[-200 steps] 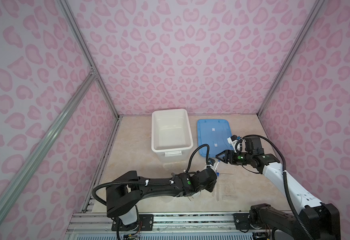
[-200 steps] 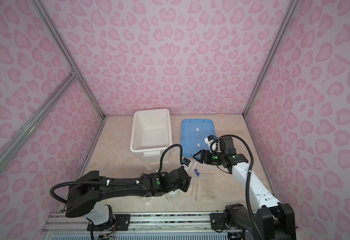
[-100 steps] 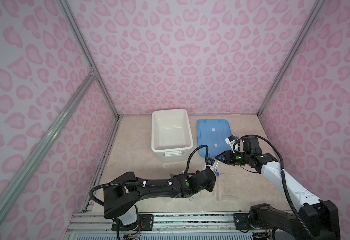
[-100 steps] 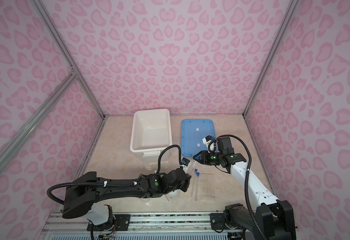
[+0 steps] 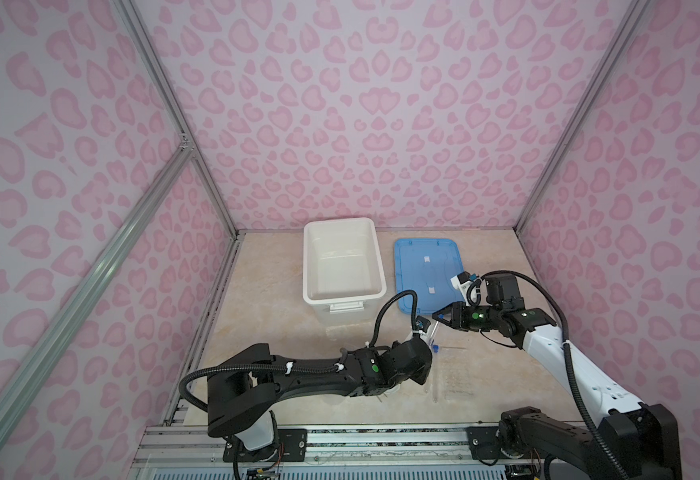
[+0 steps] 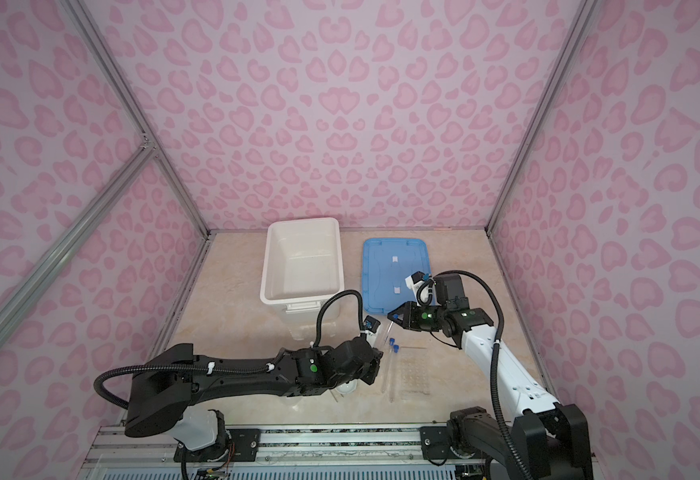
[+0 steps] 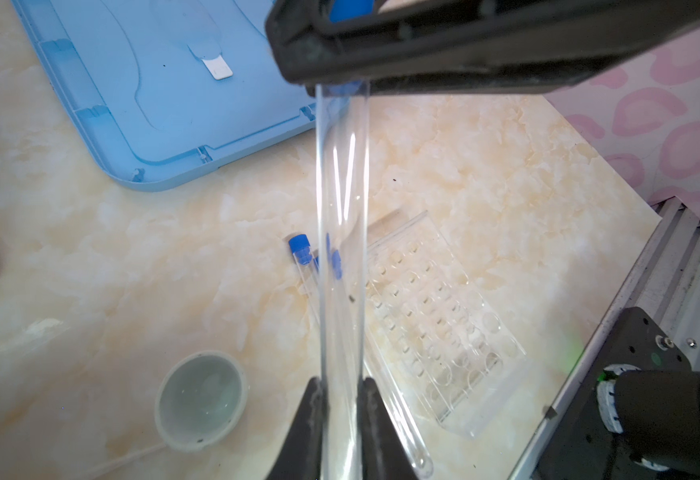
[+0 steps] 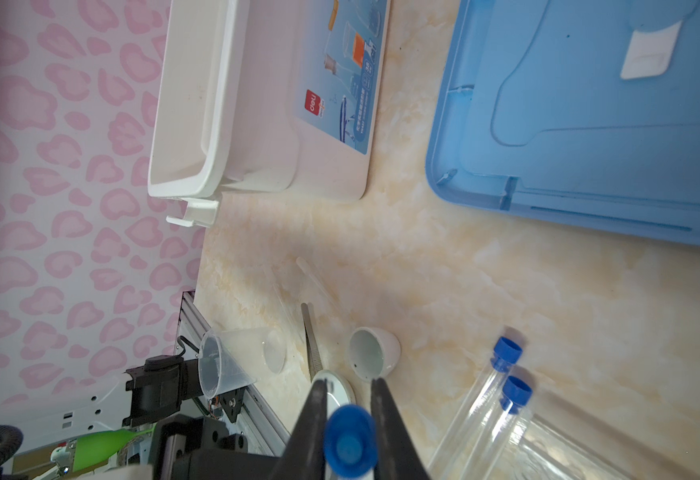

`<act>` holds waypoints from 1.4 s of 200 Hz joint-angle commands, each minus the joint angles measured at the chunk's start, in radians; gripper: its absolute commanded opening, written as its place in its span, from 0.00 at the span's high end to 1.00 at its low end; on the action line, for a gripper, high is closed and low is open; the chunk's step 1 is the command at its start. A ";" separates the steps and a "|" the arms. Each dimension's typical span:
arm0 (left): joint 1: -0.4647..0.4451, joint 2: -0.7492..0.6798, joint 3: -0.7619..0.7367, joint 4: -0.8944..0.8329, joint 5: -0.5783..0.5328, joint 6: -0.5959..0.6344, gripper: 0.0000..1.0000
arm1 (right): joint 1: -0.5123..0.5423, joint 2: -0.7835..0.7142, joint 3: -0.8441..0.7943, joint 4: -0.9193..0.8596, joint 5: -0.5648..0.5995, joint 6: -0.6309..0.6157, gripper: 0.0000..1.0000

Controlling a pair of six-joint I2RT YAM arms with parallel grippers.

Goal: Organize the chemistry lab equipment

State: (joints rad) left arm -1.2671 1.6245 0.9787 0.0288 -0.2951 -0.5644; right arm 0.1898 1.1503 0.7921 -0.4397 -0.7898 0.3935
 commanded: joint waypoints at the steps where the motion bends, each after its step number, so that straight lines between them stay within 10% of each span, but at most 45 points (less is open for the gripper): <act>1: 0.000 0.001 0.018 0.019 -0.012 0.000 0.57 | 0.002 -0.015 -0.001 -0.016 0.056 -0.025 0.81; 25: -0.001 -0.025 0.025 0.019 0.010 -0.027 0.01 | 0.002 -0.084 -0.002 -0.035 0.169 -0.061 0.81; 150: 0.000 -0.083 0.058 0.062 0.152 -0.233 0.02 | 0.286 -0.630 -0.201 -0.010 1.114 -0.094 0.82; 280: -0.001 -0.023 0.053 0.063 0.171 -0.275 0.02 | 0.464 -0.728 -0.327 -0.004 1.332 0.002 0.83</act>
State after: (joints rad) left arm -1.2671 1.5890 1.0313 0.0753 -0.1261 -0.8192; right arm 0.6487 0.4358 0.4789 -0.4625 0.5117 0.3744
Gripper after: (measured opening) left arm 0.980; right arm 0.171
